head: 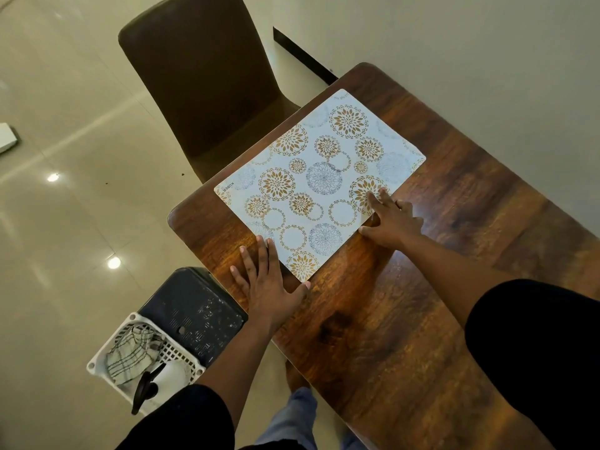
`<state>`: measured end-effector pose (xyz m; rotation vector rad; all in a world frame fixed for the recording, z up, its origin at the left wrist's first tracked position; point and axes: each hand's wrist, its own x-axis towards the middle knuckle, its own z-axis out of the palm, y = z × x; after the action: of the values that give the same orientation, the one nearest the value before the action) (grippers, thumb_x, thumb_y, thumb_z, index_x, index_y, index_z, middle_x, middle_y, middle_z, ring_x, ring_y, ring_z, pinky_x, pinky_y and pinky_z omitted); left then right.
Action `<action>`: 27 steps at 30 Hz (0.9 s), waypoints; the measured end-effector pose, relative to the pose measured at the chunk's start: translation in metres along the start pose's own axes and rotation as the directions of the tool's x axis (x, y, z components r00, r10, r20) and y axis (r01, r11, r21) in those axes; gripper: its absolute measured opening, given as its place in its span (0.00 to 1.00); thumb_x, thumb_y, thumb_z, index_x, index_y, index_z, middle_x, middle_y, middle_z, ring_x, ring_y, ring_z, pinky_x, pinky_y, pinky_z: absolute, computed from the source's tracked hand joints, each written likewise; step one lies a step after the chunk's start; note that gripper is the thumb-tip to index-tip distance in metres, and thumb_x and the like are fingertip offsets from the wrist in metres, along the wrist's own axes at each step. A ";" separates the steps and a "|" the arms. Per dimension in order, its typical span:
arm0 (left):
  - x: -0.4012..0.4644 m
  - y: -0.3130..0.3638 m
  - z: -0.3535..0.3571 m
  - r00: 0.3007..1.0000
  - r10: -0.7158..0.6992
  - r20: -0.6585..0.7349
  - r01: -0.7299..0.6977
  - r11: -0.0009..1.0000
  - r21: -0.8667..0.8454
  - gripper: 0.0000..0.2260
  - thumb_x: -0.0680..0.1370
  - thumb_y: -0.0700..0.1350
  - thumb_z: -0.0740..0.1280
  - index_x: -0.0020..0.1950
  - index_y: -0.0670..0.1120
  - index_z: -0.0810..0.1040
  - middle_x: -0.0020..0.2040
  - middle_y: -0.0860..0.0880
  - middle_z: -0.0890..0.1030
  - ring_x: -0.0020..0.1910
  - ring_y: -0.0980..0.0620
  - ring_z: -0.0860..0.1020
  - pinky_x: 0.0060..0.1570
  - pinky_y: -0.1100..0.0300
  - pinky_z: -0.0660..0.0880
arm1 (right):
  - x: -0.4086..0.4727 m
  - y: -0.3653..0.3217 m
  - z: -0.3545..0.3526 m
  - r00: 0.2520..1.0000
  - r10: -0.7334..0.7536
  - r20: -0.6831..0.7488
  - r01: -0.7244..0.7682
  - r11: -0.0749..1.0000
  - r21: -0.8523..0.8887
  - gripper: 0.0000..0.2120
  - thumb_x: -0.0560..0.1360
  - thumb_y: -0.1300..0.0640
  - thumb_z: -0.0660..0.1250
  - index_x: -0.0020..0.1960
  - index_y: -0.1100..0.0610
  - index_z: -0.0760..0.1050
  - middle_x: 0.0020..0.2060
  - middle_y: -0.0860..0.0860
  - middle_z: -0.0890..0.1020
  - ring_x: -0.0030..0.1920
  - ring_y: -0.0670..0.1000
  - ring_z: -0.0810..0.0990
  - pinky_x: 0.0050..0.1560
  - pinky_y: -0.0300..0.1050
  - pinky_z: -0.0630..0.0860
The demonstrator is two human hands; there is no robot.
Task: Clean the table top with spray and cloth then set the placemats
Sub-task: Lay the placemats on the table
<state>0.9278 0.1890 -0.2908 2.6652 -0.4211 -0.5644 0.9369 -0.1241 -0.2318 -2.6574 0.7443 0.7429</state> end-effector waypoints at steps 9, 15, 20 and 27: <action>0.001 -0.001 0.002 1.000 0.006 -0.012 -0.006 1.000 0.002 0.56 0.72 0.78 0.58 0.87 0.53 0.34 0.86 0.53 0.29 0.83 0.42 0.25 0.78 0.32 0.27 | 0.002 -0.001 -0.003 1.000 0.002 0.019 -0.002 1.000 -0.003 0.43 0.76 0.33 0.65 0.81 0.35 0.42 0.82 0.41 0.41 0.80 0.60 0.46 0.69 0.69 0.59; 0.002 0.000 0.001 1.000 0.003 -0.016 -0.003 1.000 0.000 0.56 0.72 0.77 0.59 0.87 0.53 0.34 0.86 0.53 0.29 0.83 0.42 0.24 0.77 0.36 0.24 | 0.002 -0.004 -0.008 1.000 0.006 0.030 -0.006 1.000 0.002 0.44 0.75 0.36 0.66 0.81 0.36 0.43 0.82 0.41 0.41 0.78 0.62 0.48 0.68 0.68 0.60; 0.001 -0.001 0.002 1.000 -0.003 -0.026 0.003 1.000 -0.011 0.55 0.73 0.76 0.61 0.87 0.54 0.34 0.86 0.54 0.29 0.82 0.43 0.24 0.77 0.36 0.23 | 0.004 -0.005 -0.009 0.999 0.007 0.049 -0.007 1.000 0.002 0.44 0.76 0.35 0.66 0.81 0.35 0.42 0.82 0.41 0.40 0.79 0.65 0.47 0.69 0.71 0.58; 0.003 -0.003 0.006 0.999 -0.009 -0.052 0.008 1.000 -0.030 0.53 0.75 0.73 0.61 0.88 0.53 0.36 0.87 0.54 0.31 0.84 0.43 0.26 0.78 0.34 0.27 | 0.007 -0.007 -0.008 0.998 0.022 0.056 -0.023 1.000 0.013 0.44 0.75 0.34 0.66 0.81 0.35 0.41 0.82 0.40 0.39 0.80 0.65 0.45 0.69 0.74 0.56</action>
<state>0.9283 0.1882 -0.2982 2.6484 -0.3842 -0.4989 0.9486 -0.1243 -0.2282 -2.6090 0.7634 0.8112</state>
